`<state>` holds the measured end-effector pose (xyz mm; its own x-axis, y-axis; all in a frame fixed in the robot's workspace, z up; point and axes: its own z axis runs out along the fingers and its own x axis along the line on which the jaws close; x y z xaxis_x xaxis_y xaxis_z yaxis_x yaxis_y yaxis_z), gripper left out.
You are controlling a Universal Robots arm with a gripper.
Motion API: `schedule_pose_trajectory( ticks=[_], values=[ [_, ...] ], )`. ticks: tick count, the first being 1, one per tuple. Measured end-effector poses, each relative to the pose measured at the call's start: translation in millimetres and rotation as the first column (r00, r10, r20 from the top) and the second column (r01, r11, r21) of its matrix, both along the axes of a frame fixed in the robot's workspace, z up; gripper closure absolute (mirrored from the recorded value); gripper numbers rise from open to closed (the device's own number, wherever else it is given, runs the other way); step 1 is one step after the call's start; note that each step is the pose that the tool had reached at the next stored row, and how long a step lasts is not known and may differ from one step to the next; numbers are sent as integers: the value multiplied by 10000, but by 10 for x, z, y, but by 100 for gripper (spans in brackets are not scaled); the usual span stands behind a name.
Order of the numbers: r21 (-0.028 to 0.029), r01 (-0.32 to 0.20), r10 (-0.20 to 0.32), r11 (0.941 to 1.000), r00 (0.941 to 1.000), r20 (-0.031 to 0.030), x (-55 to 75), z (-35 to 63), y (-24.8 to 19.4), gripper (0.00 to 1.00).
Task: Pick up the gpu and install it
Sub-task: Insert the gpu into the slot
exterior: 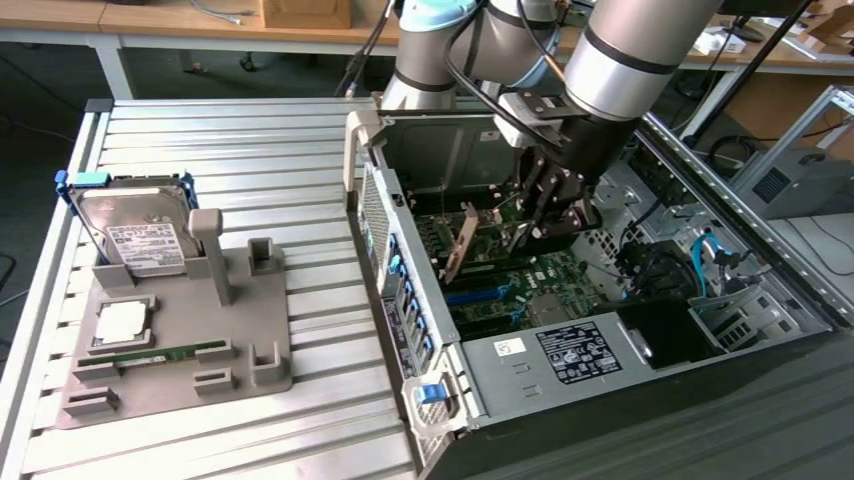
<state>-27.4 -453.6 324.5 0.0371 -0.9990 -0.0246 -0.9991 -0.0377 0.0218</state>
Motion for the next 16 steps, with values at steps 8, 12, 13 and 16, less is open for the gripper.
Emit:
schedule_pose_trajectory(
  ticks=[8,12,13,16],
  values=[
    [-2,0,0,10000,10000,0,-2,-31,-2,73],
    [-6,0,0,10000,10000,0,-3,-48,-2,73],
    [-8,0,0,10000,10000,-1,-3,-55,-2,73],
    [-13,0,0,10000,10000,-1,-4,-66,-2,73]
  ],
)
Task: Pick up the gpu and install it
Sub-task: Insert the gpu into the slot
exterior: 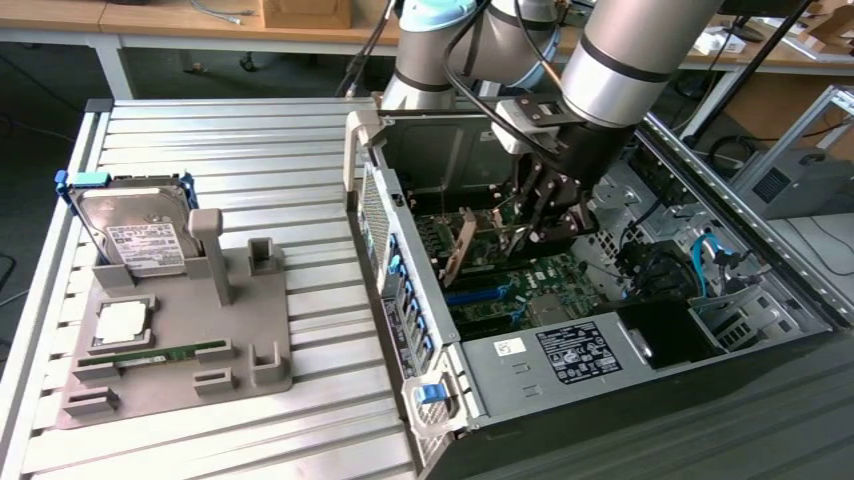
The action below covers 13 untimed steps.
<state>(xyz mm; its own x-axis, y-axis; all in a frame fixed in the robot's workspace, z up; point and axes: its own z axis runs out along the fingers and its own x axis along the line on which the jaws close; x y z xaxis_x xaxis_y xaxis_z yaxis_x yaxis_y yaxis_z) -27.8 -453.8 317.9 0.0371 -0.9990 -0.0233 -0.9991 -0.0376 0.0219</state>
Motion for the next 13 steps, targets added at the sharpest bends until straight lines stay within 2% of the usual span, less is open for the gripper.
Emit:
schedule_pose_trajectory(
  ticks=[13],
  values=[
    [1,-1,1,10000,10000,1,0,-42,0,73]
  ],
)
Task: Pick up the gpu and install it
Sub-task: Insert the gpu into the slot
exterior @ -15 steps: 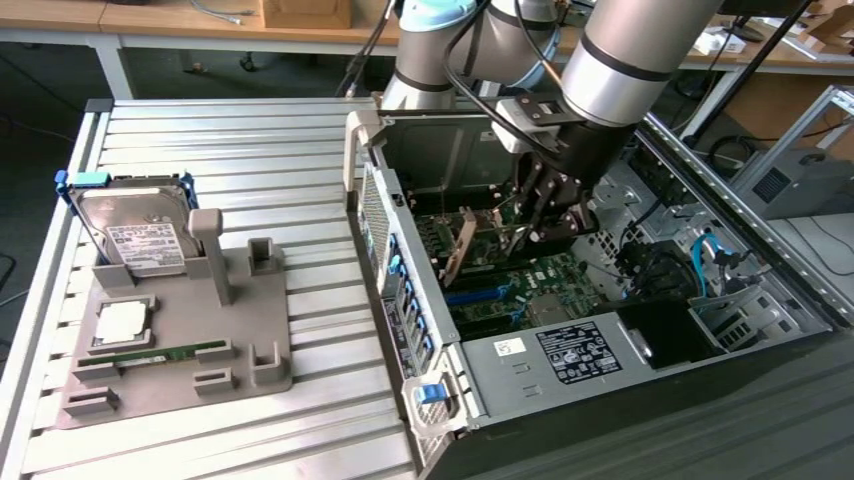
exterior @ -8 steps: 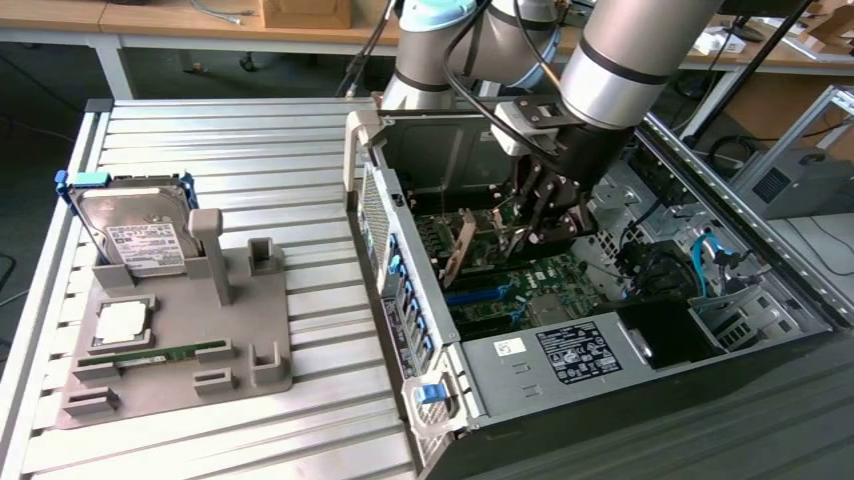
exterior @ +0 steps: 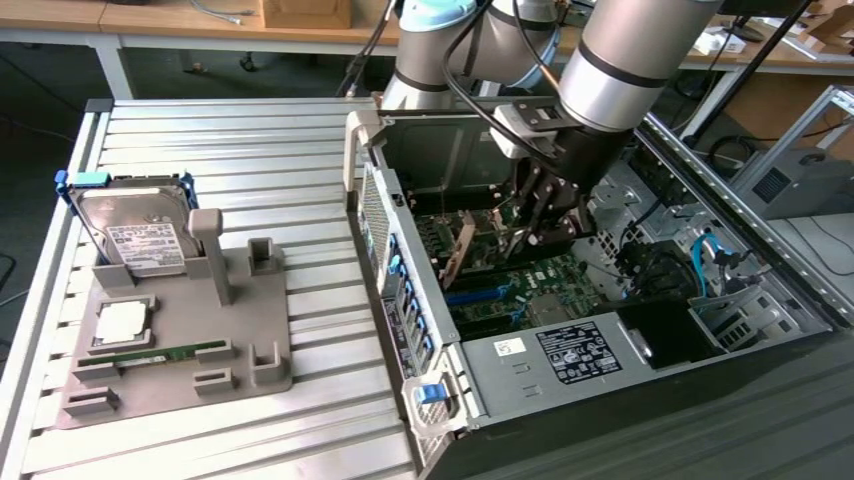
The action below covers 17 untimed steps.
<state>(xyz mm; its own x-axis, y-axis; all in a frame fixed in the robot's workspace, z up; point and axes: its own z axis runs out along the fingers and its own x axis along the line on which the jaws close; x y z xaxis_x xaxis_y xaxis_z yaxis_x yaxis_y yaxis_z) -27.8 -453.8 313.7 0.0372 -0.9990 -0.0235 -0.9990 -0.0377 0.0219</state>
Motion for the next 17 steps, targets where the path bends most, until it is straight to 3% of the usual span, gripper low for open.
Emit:
schedule_pose_trajectory(
  ticks=[17],
  values=[
    [0,1,-1,10000,10000,0,0,-45,0,73]
  ],
)
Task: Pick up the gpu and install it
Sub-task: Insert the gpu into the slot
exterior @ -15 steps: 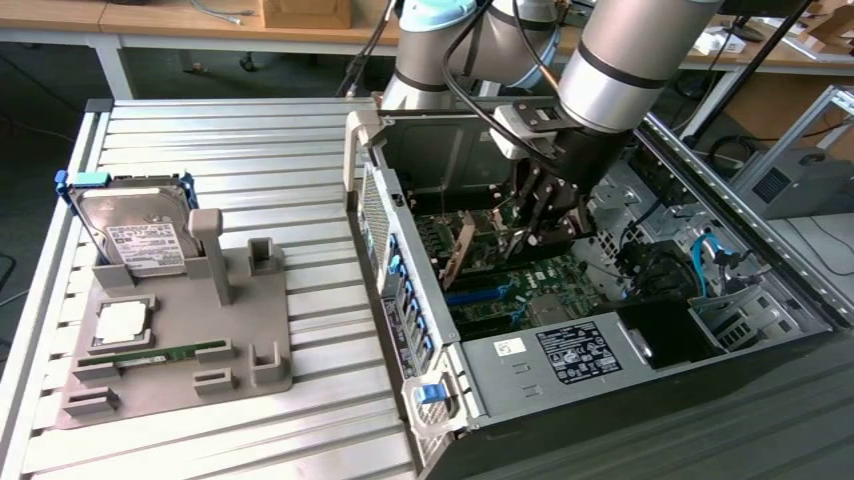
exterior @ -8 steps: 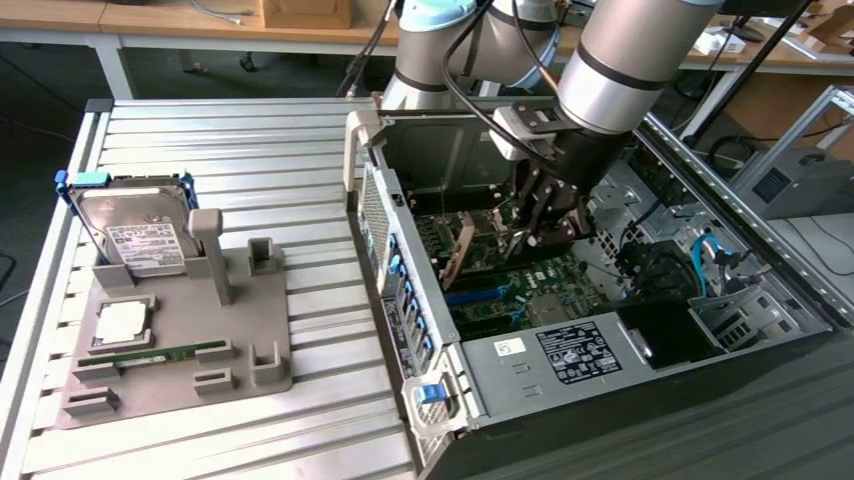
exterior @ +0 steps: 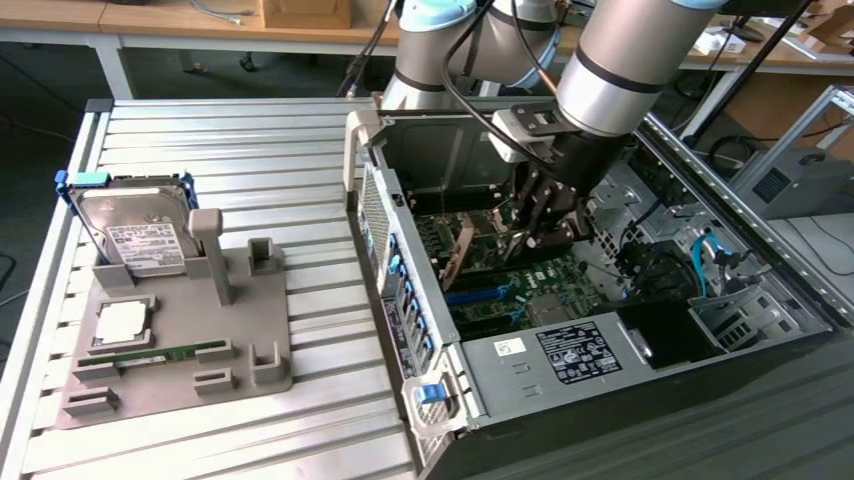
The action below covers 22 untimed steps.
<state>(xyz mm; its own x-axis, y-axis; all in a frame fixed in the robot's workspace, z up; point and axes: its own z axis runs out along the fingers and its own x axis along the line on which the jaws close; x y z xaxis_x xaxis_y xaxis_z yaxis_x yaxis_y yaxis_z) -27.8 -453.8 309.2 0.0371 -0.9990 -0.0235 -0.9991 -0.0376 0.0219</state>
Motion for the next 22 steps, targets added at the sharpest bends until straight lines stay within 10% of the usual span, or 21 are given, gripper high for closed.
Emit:
schedule_pose_trajectory(
  ticks=[22],
  values=[
    [0,0,0,10000,10000,0,0,-49,0,73]
  ],
)
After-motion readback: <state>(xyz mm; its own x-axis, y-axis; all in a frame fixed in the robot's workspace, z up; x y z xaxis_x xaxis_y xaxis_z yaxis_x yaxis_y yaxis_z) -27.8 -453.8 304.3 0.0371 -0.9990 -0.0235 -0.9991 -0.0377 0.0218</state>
